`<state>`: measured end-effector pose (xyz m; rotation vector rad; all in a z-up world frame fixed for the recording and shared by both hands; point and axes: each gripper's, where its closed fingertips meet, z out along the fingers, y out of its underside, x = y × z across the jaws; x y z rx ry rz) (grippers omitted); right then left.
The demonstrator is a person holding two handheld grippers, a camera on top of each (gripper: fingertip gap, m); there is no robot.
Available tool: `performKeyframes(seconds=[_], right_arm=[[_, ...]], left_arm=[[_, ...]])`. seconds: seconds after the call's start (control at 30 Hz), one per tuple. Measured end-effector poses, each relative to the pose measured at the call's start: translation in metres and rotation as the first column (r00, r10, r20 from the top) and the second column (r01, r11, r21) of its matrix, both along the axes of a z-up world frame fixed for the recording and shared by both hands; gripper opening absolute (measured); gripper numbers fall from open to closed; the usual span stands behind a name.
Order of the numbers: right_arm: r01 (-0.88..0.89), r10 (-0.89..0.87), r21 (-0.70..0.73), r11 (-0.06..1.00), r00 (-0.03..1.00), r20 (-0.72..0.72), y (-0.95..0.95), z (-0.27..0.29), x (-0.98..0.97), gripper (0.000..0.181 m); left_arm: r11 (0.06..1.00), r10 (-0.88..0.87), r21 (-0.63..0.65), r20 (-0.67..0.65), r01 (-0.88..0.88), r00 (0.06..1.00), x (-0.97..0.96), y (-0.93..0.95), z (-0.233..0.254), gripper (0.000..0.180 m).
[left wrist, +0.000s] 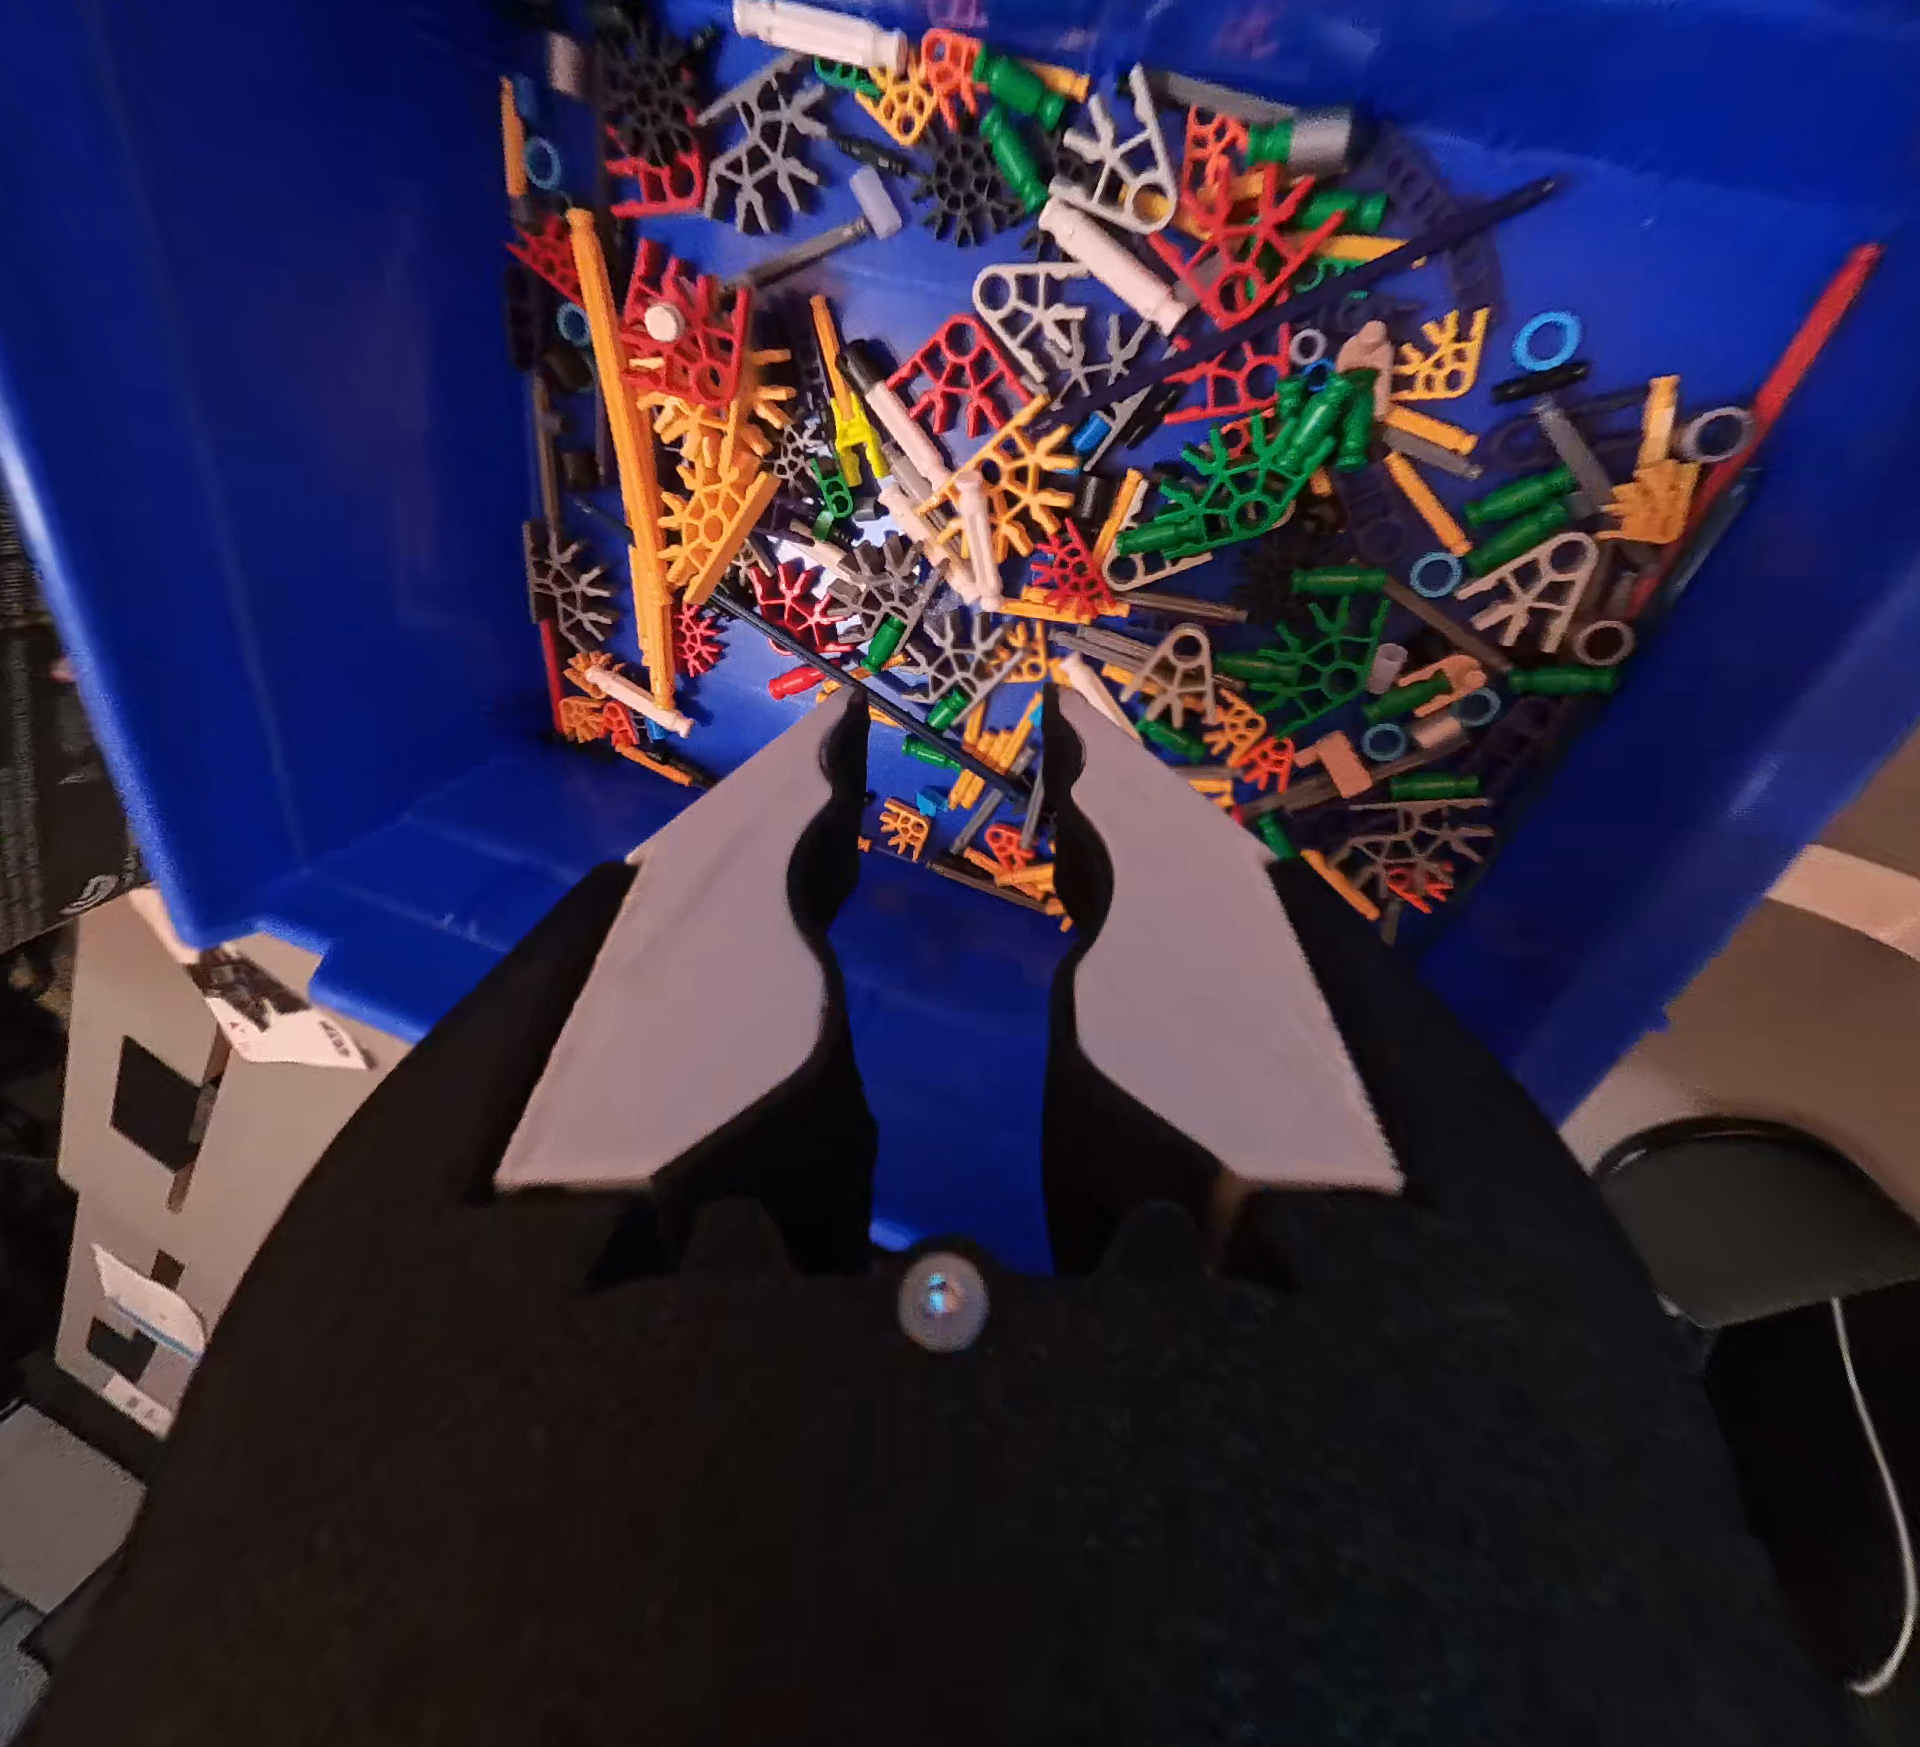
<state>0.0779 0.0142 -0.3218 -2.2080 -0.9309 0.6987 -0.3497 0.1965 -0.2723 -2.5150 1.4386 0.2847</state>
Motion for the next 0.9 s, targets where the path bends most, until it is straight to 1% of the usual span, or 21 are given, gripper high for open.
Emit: performKeyframes(seconds=[0.2, 0.27, 0.33, 0.4, 0.47, 0.5, 0.57, 0.63, 0.7, 0.8, 0.87, 0.9], right_arm=[[0.009, -0.009, 0.006, 1.000, 1.000, 0.000, 0.000, 0.001, 0.002, 0.003], [0.012, -0.012, 0.006, 1.000, 1.000, 0.000, 0.000, 0.001, 0.003, 0.003], [0.014, -0.014, 0.005, 1.000, 1.000, 0.001, -0.001, 0.001, 0.003, 0.003], [0.016, -0.016, 0.006, 1.000, 1.000, 0.000, -0.001, 0.001, 0.004, 0.003], [0.016, -0.016, 0.004, 1.000, 1.000, 0.001, -0.001, 0.001, 0.004, 0.003], [0.016, -0.016, 0.004, 1.000, 1.000, 0.002, -0.001, 0.001, 0.004, 0.003], [0.017, -0.017, 0.003, 1.000, 1.000, 0.003, -0.001, 0.001, 0.004, 0.003], [0.016, -0.016, 0.001, 1.000, 1.000, 0.004, -0.001, 0.001, 0.004, 0.003], [0.018, -0.018, 0.001, 1.000, 1.000, 0.005, -0.001, 0.001, 0.005, 0.003], [0.023, -0.023, 0.004, 1.000, 1.000, 0.008, -0.001, 0.001, 0.005, 0.003], [0.025, -0.025, 0.009, 1.000, 1.000, 0.013, 0.000, 0.001, 0.005, 0.004], [0.026, -0.026, 0.011, 1.000, 1.000, 0.015, 0.000, 0.001, 0.005, 0.004]], left_arm=[[0.998, -0.010, -0.056, 0.008, 0.010, 1.000, 0.001, 0.006, -0.021, 0.035], [0.998, -0.018, -0.065, 0.009, 0.018, 1.000, 0.003, 0.006, -0.023, 0.037], [0.997, -0.021, -0.077, 0.044, 0.024, 0.999, 0.010, 0.004, -0.023, 0.038], [0.996, -0.022, -0.080, 0.035, 0.025, 0.999, 0.008, 0.004, -0.024, 0.041], [0.996, -0.021, -0.092, 0.012, 0.022, 1.000, 0.003, 0.004, -0.029, 0.045], [0.994, -0.018, -0.106, 0.004, 0.018, 1.000, 0.002, 0.003, -0.032, 0.052], [0.990, -0.014, -0.142, -0.010, 0.013, 1.000, 0.001, -0.001, -0.039, 0.072], [0.991, -0.016, -0.137, -0.021, 0.013, 1.000, 0.001, -0.001, -0.035, 0.070], [0.995, 0.002, -0.096, -0.042, -0.006, 0.999, -0.001, 0.001, -0.023, 0.070], [0.999, -0.028, -0.030, 0.040, 0.029, 0.999, 0.027, -0.009, 0.004, 0.065], [0.994, -0.108, 0.015, 0.099, 0.107, 0.989, 0.060, -0.028, 0.024, 0.057], [0.987, -0.161, 0.047, 0.162, 0.155, 0.974, 0.084, -0.041, 0.036, 0.053]])
